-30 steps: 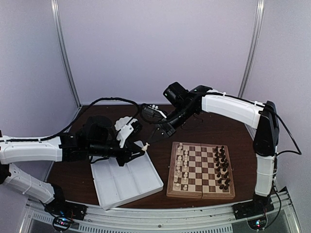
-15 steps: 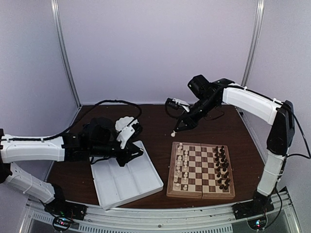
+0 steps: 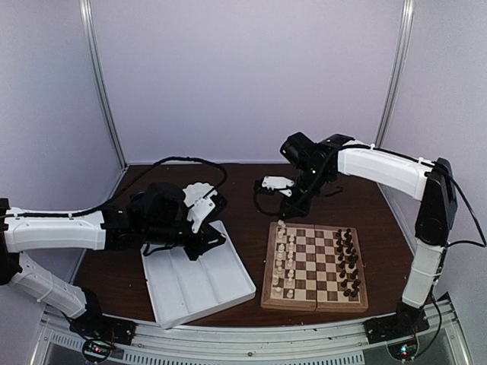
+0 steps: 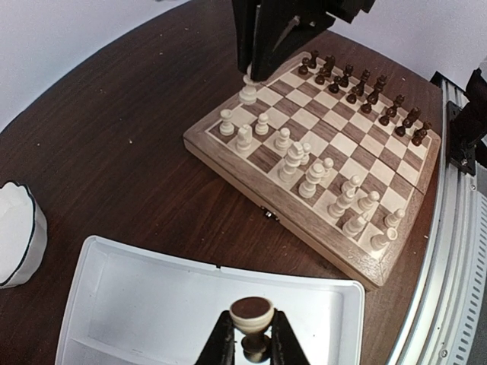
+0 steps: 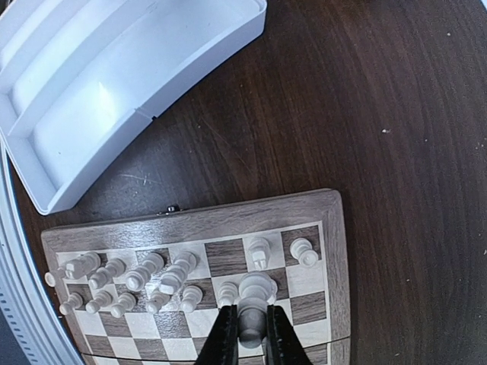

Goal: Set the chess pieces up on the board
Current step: Place the bishop on c1.

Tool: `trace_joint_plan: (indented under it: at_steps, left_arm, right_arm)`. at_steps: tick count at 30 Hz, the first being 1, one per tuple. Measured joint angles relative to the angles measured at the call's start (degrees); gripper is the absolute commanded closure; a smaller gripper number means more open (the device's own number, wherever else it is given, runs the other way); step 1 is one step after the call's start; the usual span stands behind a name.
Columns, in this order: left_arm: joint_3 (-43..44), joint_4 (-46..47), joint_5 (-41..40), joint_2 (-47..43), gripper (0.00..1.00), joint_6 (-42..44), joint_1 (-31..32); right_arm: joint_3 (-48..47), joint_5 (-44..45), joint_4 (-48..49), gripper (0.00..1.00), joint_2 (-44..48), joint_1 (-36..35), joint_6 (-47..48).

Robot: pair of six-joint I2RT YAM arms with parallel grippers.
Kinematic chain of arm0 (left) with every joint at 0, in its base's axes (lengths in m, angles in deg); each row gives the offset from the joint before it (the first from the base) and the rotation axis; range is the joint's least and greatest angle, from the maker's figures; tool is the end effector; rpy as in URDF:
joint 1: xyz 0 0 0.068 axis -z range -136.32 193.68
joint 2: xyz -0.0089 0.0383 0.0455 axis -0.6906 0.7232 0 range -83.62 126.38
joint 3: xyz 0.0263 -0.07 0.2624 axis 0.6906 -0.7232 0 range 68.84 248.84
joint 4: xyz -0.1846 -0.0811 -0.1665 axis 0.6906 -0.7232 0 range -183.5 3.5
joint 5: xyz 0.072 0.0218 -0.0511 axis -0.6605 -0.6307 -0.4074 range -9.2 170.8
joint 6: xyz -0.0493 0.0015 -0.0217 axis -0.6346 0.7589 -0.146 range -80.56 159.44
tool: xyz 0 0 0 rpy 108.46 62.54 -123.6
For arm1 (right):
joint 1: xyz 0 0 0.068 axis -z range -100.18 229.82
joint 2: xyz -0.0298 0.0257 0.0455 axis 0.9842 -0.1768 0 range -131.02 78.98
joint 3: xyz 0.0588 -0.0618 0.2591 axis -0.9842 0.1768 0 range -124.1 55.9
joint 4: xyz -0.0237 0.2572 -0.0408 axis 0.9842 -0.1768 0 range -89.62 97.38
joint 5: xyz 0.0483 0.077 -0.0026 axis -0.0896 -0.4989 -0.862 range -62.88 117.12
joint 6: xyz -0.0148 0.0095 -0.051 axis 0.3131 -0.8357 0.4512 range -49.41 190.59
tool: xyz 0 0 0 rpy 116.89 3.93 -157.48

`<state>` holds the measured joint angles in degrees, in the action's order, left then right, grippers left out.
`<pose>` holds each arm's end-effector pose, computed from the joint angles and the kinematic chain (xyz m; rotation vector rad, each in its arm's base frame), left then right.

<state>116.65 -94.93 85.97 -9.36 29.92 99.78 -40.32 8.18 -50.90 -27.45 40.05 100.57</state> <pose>0.1558 -0.2378 0.2497 0.9490 2.0690 -0.7300 0.2893 0.2557 0.2822 -1.6461 2.2094 0.5025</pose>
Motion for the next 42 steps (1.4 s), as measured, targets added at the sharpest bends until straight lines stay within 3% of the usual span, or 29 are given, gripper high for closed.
trace_joint_plan:
  at_steps: [12,42]
  left_arm:
    - [0.7,-1.62,-0.11,0.0,0.93,0.0,0.0]
    - [1.62,-3.02,-0.24,1.07,0.93,0.0,0.0]
  right_arm:
    - [1.05,3.93,-0.24,0.9,-3.8,-2.34,1.79]
    - [2.14,4.22,-1.86,0.89,-6.19,-4.24,1.92]
